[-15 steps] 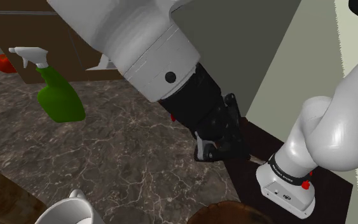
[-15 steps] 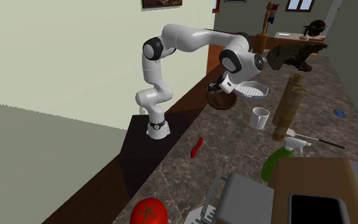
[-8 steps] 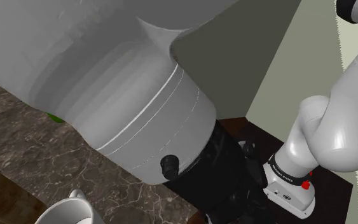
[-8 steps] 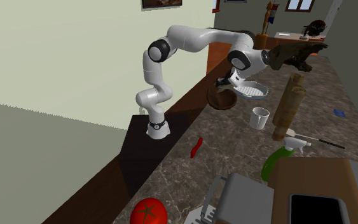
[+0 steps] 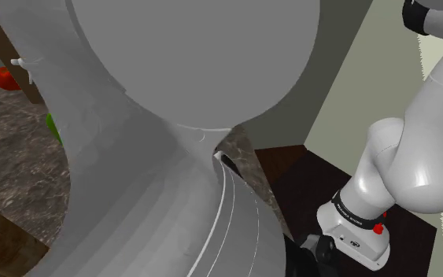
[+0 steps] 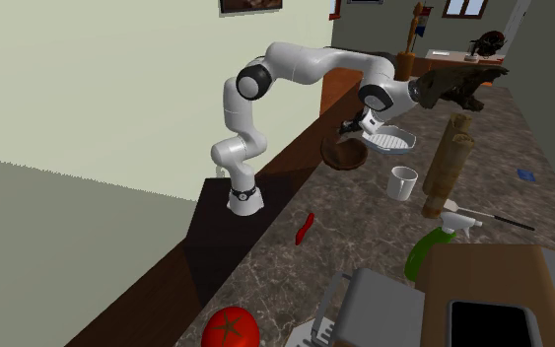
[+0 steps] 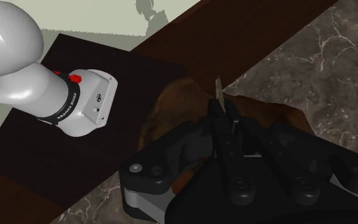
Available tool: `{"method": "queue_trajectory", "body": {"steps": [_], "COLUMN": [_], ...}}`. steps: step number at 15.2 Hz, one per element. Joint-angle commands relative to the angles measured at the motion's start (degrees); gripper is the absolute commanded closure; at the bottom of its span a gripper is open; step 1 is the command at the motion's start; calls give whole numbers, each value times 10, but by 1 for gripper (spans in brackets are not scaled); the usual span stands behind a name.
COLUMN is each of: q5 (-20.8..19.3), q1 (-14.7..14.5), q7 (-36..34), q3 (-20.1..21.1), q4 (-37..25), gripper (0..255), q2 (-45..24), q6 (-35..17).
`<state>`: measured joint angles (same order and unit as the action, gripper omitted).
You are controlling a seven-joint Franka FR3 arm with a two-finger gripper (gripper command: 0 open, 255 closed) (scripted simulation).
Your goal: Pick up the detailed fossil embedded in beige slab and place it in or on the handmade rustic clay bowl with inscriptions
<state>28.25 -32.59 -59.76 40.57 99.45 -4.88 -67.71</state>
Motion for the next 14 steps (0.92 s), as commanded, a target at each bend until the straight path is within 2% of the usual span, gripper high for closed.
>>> {"method": "queue_trajectory", "body": {"steps": [1,7,14], "q5": [-3,-11,-11], "q1": [-1,-4,-4], "q7": [6,23,23], "q3": [0,1,1], "q4": [13,51,51], "gripper": [255,255,255], "q2": [-1,-7,-7], "q6": [-13,-53,-53]}}
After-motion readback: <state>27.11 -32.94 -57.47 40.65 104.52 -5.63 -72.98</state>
